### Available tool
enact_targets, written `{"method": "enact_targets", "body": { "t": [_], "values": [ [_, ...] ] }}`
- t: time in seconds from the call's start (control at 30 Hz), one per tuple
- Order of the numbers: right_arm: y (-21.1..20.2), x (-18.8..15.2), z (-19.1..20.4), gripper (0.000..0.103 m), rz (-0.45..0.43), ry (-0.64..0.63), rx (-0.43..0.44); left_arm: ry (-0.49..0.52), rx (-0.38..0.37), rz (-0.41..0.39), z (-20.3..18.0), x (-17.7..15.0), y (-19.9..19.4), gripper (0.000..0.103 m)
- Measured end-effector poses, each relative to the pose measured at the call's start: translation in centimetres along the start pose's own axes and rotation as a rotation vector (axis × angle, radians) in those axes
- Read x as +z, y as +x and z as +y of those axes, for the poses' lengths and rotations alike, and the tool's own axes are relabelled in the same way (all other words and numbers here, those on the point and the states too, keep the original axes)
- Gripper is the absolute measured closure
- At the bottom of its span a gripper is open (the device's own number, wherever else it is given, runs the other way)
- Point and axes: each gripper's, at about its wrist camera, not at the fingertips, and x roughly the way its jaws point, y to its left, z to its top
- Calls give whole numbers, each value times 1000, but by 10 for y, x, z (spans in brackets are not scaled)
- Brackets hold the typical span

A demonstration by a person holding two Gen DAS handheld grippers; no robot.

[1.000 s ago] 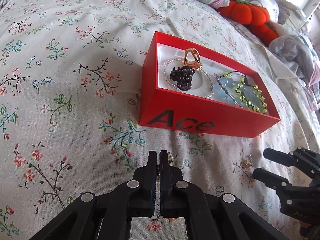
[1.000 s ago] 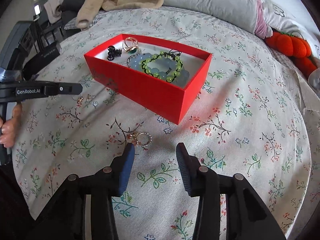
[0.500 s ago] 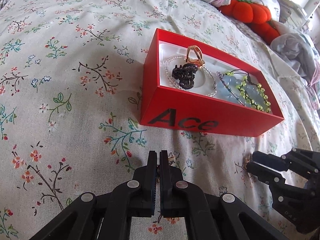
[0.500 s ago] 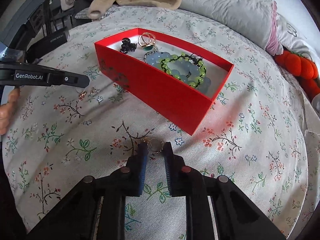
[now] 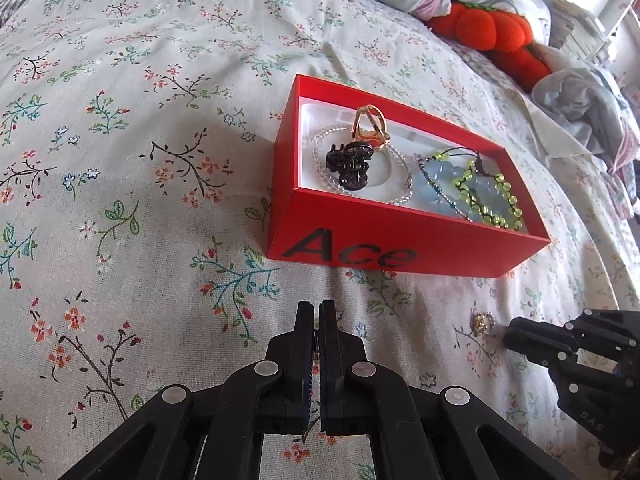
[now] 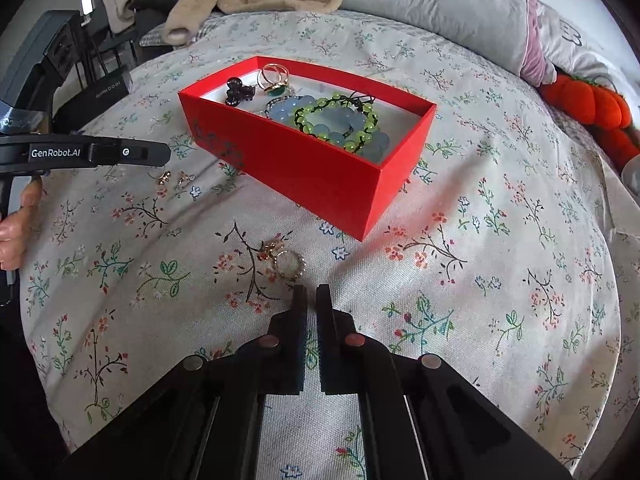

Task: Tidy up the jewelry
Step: 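Lift both held earrings and carry them over the red box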

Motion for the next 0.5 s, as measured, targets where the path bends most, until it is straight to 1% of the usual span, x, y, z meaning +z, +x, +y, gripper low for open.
{"method": "enact_targets", "body": {
  "t": [0.07,0.1,0.13,0.17,0.2,0.23,0.5],
  "values": [
    [0,0,1,91,4,2,11,-3,0,5,0,-1,1,103],
    [1,1,1,79,4,4,16,-4,1,6,0,-1,2,103],
    [2,1,1,64,-1,5,17,-4,0,7,-1,-1,2,103],
    [2,1,2,59,-9,4,14,-4,1,7,-1,-1,2,103],
    [3,2,3,56,-11,3,5,-3,1,7,-1,-1,2,103],
    [6,2,3,56,-7,7,-8,-4,1,6,0,-1,2,103],
    [16,9,3,58,-39,10,-1,-20,6,10,5,1,5,103]
  ]
}}
